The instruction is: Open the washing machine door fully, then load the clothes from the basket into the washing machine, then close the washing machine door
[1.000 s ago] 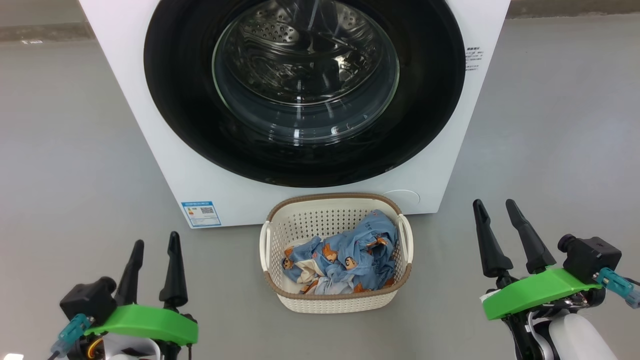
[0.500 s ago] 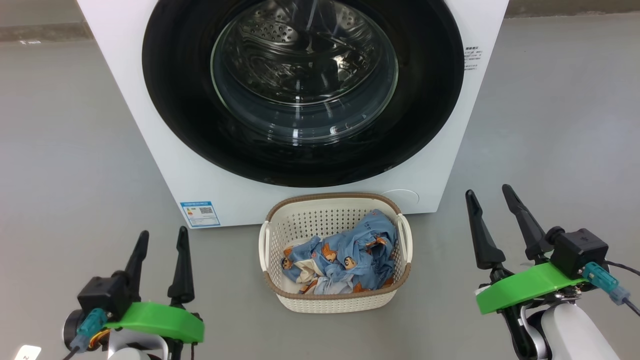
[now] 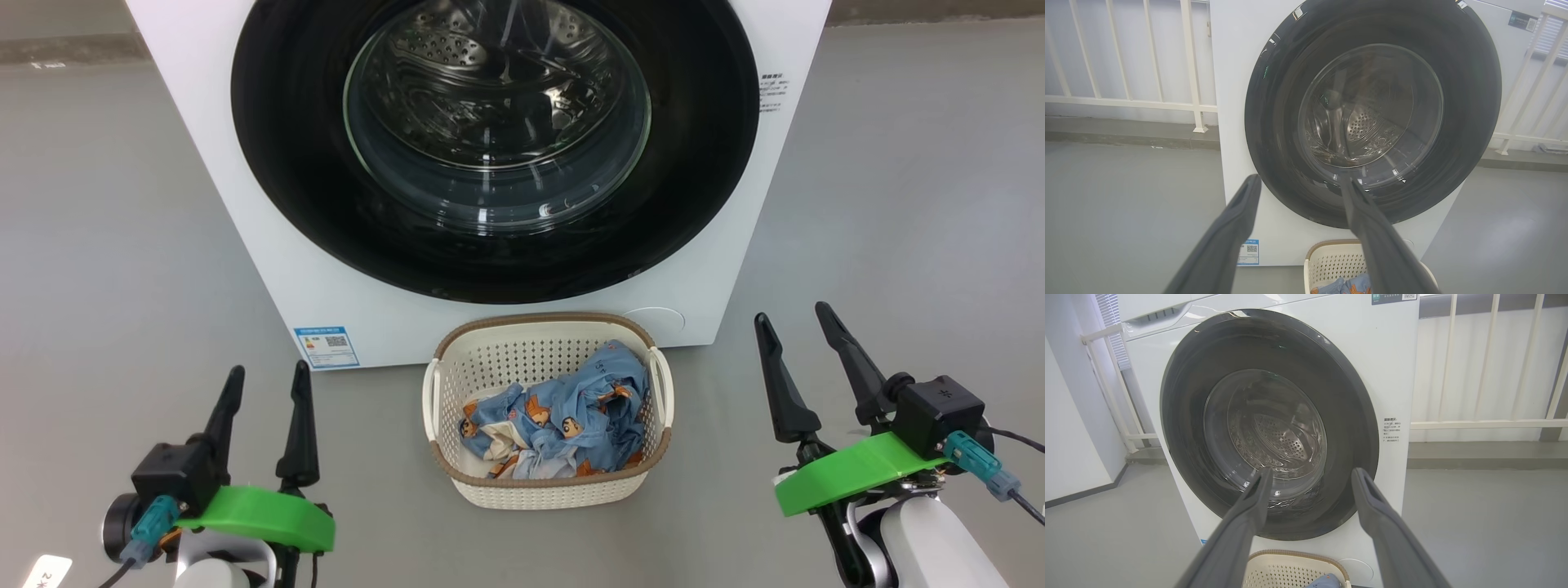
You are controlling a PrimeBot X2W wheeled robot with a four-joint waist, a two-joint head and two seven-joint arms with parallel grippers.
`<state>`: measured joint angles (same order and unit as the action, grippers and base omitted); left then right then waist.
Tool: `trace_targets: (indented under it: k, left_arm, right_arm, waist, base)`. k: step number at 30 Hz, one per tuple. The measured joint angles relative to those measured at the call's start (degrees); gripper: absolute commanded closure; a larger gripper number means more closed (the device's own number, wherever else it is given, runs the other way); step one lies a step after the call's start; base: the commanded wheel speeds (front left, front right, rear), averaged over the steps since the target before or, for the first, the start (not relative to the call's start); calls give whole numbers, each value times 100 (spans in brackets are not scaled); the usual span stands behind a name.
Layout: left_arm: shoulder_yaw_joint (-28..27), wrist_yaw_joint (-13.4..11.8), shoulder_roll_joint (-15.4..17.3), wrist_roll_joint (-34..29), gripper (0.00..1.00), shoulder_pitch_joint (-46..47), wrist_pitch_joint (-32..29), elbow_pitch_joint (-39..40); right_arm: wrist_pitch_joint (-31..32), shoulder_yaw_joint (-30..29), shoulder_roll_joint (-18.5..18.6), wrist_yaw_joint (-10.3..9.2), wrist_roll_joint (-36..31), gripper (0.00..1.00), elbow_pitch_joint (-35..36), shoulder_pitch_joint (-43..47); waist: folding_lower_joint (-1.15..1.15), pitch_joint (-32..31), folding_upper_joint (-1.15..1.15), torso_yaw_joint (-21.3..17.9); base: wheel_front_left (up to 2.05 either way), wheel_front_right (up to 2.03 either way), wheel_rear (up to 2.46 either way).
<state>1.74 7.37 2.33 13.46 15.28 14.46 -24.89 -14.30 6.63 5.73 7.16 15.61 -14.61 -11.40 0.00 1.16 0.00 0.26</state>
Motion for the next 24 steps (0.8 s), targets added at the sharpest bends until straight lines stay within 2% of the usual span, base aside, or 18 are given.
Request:
trace_targets:
  k: [24]
  left_arm:
    - [24,0,11,60,0,-1,1,-24]
  right_arm:
    - [0,-27,-1,0,-5,0,2,1]
  waist:
    - [0,-11,0,-23]
  base:
    - [0,0,0]
